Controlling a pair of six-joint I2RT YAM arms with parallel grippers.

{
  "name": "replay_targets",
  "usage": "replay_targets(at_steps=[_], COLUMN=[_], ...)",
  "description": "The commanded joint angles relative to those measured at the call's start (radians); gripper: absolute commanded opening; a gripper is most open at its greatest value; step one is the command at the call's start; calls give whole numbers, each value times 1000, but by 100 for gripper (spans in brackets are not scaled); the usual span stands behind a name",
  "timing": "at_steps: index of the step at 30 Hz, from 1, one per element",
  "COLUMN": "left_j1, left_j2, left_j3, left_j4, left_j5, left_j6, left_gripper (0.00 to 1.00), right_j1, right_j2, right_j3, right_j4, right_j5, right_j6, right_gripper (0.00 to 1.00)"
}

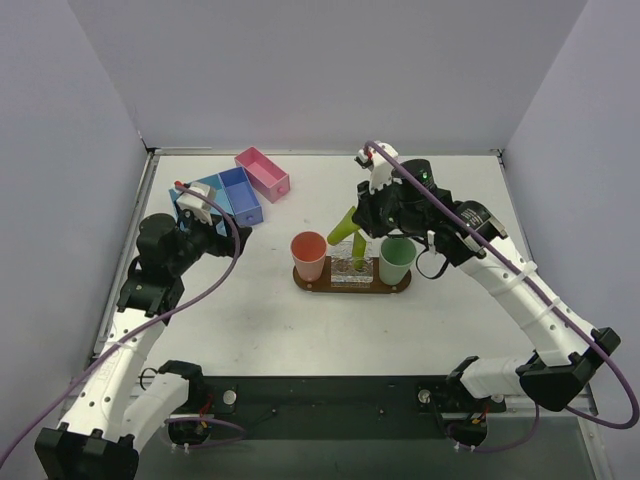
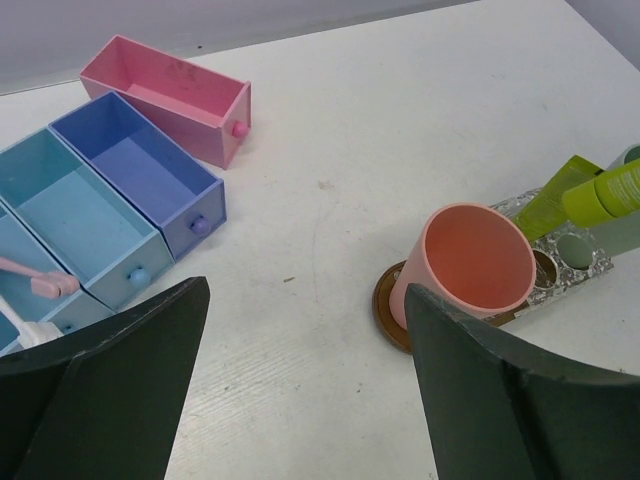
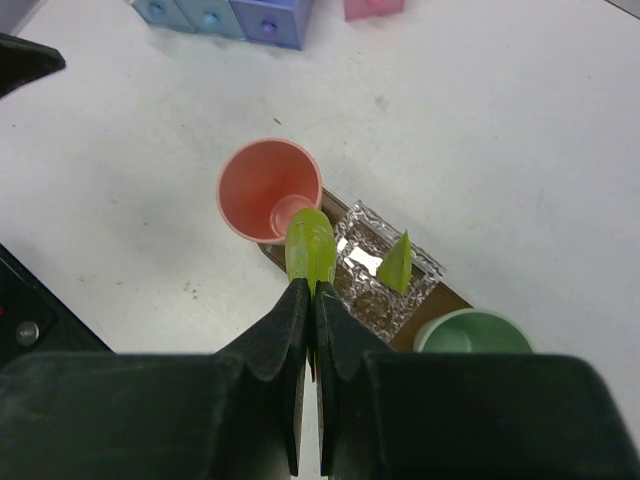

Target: Prepare toiletry sets of a toothbrush and toothpaste on the tray

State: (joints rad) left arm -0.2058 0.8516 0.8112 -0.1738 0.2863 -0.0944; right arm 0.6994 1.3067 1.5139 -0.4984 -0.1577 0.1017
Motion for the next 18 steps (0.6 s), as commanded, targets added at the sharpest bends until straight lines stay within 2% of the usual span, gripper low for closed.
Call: replay_targets(at_steps=[1, 18], left_j1=[25, 25], left_j2=[-8, -22], left_j3=[11, -7], left_j4=[31, 7], left_j5=[5, -16], left_j6=[-24, -7], left_gripper=[90, 90], right_j1=[3, 44], right_j2=[-8, 127], right_j3=[57, 71], right_j4=[-66, -65], right_j5=[112, 155], right_j6=[-59, -95], right_gripper=[0, 0])
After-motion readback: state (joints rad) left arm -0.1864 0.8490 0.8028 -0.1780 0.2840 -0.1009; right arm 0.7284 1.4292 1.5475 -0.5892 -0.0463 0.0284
